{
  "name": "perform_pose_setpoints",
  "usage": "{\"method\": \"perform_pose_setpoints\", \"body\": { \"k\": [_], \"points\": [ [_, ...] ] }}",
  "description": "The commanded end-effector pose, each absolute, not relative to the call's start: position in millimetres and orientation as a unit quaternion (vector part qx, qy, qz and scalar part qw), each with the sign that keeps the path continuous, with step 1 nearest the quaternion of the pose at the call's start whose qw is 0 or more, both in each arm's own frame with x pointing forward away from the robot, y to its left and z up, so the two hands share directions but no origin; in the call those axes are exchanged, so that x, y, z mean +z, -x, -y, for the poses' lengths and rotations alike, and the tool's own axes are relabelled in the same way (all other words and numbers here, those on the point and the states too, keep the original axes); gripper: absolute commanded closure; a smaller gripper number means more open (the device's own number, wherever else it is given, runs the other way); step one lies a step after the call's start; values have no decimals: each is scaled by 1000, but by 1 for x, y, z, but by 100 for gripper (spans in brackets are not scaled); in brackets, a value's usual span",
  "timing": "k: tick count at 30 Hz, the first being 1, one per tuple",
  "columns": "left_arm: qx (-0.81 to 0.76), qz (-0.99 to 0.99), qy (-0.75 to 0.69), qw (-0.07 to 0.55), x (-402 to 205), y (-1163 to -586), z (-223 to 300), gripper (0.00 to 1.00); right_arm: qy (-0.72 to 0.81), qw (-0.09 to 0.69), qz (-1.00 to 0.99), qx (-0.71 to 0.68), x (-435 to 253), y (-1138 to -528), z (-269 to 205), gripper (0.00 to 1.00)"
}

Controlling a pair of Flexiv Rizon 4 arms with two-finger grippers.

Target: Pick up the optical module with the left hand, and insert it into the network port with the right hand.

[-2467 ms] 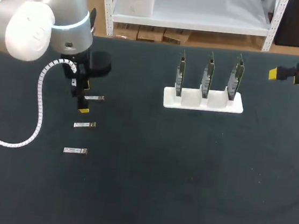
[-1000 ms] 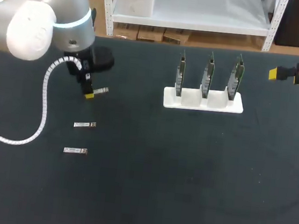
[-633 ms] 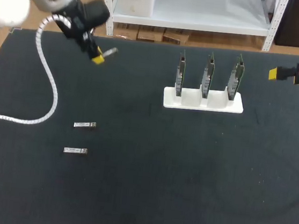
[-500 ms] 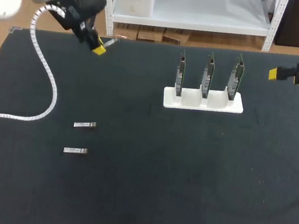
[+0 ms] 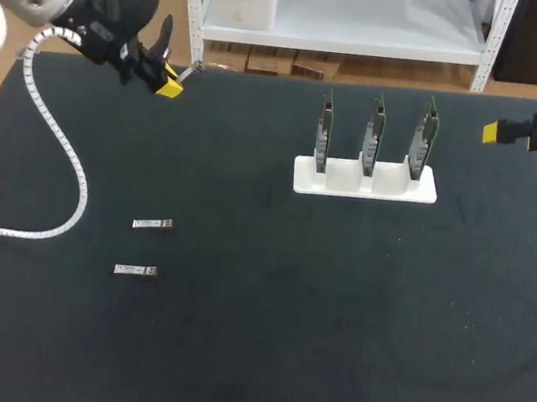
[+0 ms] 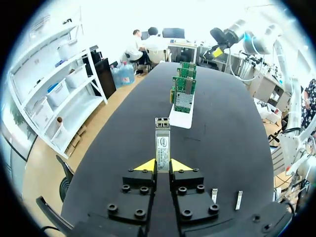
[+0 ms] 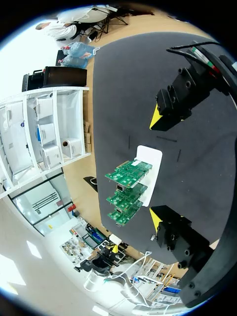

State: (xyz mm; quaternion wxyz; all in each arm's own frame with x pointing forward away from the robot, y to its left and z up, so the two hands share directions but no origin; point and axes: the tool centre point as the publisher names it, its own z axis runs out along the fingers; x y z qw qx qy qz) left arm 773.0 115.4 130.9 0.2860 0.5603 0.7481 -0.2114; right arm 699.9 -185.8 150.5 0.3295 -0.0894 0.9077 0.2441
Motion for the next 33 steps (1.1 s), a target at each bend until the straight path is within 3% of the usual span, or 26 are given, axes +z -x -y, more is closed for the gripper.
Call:
{"method": "perform_pose_setpoints", "body": {
  "k": [1, 23, 33],
  "points": [
    [-248, -728, -537, 347, 139, -766, -101, 100, 88, 330, -908, 242, 151, -699, 185, 0],
    [-428, -575, -508, 478, 193, -790, 30, 100, 88, 330, -908, 242, 151, -699, 185, 0],
    [-468, -535, -535, 456, 194, -781, 68, 100, 88, 330, -908, 242, 151, -699, 185, 0]
  ]
}}
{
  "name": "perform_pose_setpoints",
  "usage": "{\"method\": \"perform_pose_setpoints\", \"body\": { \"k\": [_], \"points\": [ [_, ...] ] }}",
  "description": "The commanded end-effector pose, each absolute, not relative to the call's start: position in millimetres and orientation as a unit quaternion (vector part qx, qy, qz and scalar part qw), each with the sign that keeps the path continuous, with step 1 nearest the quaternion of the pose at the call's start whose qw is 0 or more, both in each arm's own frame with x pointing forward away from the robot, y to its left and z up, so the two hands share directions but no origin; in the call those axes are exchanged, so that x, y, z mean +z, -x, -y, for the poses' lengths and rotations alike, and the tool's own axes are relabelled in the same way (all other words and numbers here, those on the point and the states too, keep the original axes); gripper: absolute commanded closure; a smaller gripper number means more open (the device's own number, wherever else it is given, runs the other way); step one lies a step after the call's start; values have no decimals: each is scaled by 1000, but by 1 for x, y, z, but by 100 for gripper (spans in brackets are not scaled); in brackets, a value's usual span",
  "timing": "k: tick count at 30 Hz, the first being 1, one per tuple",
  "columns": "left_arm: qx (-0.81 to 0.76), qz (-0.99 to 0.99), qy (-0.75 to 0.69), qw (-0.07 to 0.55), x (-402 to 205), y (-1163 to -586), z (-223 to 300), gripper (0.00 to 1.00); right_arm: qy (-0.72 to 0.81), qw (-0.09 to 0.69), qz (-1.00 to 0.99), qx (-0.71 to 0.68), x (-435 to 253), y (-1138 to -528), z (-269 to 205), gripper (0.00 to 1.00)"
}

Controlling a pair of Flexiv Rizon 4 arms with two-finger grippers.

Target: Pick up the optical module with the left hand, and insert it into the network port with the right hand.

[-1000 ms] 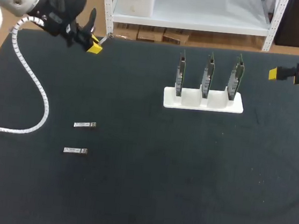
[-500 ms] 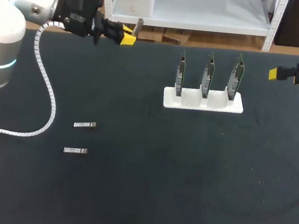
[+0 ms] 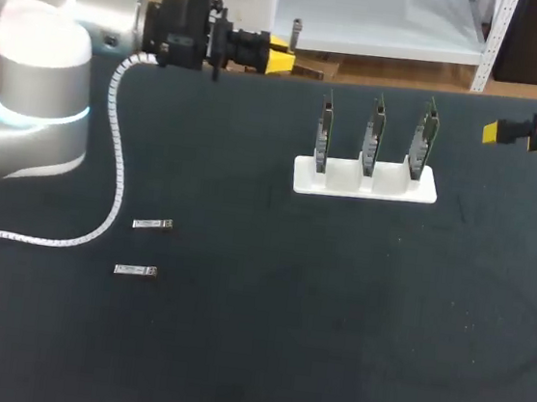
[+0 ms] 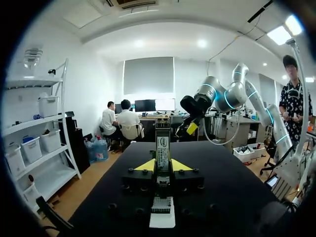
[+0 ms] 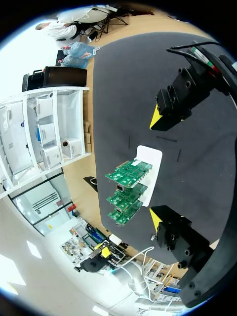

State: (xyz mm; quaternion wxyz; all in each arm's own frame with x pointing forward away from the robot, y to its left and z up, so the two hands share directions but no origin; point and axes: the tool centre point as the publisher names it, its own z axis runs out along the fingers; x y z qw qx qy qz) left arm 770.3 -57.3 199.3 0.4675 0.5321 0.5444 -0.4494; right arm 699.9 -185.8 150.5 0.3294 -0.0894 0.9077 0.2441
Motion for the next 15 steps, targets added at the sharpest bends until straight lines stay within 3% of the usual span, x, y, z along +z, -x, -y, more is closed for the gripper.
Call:
{"method": "perform_pose_setpoints", "body": {
  "k": [1, 15],
  "points": [
    [-473, -537, -531, 455, 191, -781, 69, 100, 88, 330, -908, 242, 151, -699, 185, 0],
    [-487, -537, -513, 460, 180, -777, 93, 100, 88, 330, -908, 242, 151, -699, 185, 0]
  ]
}}
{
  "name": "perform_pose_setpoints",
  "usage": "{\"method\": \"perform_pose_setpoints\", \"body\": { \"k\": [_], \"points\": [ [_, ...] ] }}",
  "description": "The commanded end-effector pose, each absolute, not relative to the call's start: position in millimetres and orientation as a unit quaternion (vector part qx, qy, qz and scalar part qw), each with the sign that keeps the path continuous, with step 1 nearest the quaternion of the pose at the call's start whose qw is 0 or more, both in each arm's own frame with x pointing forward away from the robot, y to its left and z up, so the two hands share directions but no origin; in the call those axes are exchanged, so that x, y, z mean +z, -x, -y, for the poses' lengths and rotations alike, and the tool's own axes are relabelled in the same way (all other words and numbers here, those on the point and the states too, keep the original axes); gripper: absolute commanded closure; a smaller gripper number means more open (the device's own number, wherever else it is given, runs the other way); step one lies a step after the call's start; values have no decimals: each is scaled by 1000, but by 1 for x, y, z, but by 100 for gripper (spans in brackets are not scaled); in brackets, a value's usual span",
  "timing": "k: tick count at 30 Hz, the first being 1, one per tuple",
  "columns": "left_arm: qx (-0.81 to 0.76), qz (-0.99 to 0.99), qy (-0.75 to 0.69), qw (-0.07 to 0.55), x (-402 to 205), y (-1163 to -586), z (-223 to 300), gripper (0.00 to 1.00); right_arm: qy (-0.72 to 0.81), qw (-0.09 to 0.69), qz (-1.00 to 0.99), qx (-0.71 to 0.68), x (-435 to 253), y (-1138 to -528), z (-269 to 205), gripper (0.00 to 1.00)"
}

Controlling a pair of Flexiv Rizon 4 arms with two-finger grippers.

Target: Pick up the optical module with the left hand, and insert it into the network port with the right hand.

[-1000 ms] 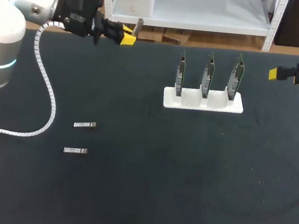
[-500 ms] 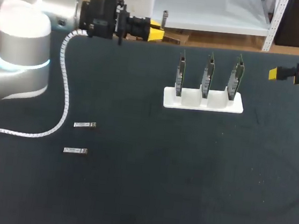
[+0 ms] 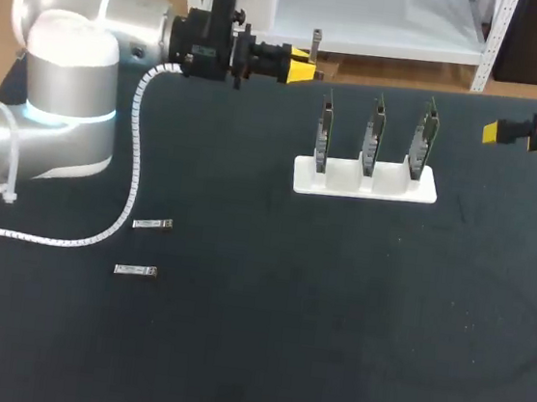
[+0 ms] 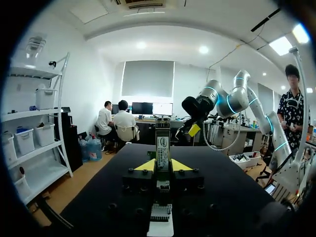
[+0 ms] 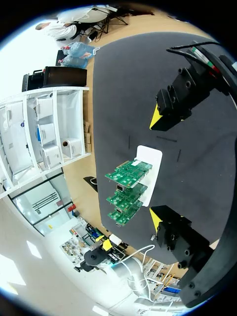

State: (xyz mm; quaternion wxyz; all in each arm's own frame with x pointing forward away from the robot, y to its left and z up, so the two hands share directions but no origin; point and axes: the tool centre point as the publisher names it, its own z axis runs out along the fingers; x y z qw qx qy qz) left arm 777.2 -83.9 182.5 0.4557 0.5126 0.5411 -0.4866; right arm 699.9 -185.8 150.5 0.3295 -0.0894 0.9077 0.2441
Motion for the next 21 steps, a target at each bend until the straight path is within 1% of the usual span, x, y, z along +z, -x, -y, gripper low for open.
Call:
{"method": "perform_pose_setpoints", "body": {
  "k": [1, 21],
  "points": [
    [-487, -536, -513, 460, 180, -776, 95, 100, 88, 330, -908, 242, 151, -699, 185, 0],
    [-515, -526, -517, 436, 173, -766, 108, 100, 88, 330, -908, 242, 151, -699, 185, 0]
  ]
}}
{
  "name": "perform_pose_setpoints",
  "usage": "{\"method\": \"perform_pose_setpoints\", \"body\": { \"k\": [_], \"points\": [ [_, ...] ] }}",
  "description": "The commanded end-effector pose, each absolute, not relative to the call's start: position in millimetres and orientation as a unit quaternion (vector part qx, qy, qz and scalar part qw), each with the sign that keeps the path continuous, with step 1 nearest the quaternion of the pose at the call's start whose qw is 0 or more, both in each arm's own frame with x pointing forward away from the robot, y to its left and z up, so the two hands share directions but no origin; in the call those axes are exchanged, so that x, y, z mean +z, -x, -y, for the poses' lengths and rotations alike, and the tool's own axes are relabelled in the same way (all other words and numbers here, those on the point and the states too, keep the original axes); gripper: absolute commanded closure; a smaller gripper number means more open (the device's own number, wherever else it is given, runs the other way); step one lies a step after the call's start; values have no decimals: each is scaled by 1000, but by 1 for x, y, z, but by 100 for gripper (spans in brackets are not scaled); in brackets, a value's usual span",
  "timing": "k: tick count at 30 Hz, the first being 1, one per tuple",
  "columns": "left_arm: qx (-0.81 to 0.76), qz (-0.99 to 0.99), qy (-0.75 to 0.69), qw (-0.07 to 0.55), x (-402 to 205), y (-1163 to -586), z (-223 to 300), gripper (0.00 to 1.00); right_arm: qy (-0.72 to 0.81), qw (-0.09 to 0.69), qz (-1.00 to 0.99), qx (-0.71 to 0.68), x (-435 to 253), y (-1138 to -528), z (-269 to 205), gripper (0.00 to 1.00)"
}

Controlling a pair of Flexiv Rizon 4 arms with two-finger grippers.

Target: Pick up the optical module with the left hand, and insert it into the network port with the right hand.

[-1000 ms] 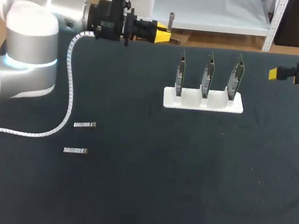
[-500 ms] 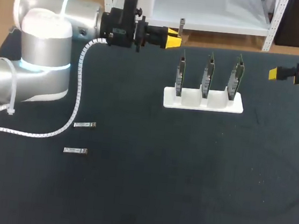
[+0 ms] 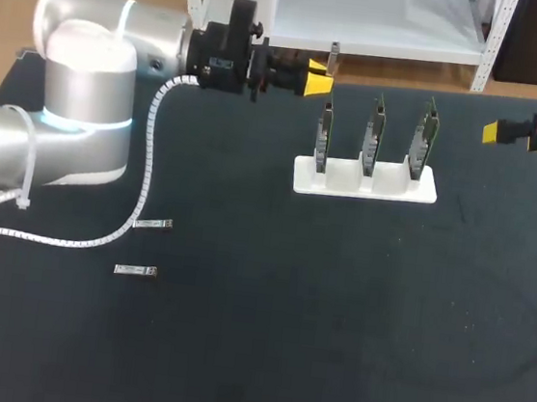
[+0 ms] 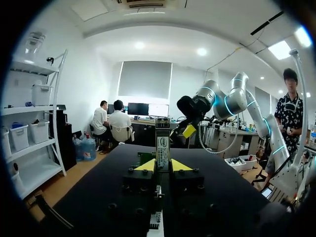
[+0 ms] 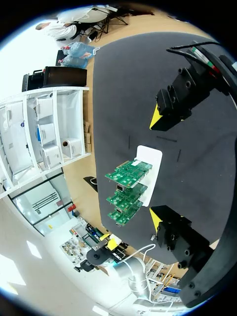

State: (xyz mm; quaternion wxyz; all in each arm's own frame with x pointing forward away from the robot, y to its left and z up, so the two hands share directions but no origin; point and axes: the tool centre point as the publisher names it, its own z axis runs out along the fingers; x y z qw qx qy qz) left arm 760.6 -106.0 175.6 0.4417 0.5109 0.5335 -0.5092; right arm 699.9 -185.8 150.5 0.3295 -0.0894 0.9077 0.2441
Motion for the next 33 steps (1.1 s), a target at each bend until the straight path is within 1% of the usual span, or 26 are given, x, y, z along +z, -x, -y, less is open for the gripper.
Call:
{"method": "perform_pose_setpoints", "body": {
  "k": [1, 21, 33],
  "points": [
    [-516, -526, -518, 435, 172, -766, 109, 100, 88, 330, -908, 242, 151, -699, 185, 0],
    [-542, -529, -492, 430, 165, -772, 115, 100, 88, 330, -908, 242, 151, -699, 185, 0],
    [-515, -521, -520, 439, 168, -771, 115, 100, 88, 330, -908, 242, 151, -699, 185, 0]
  ]
}}
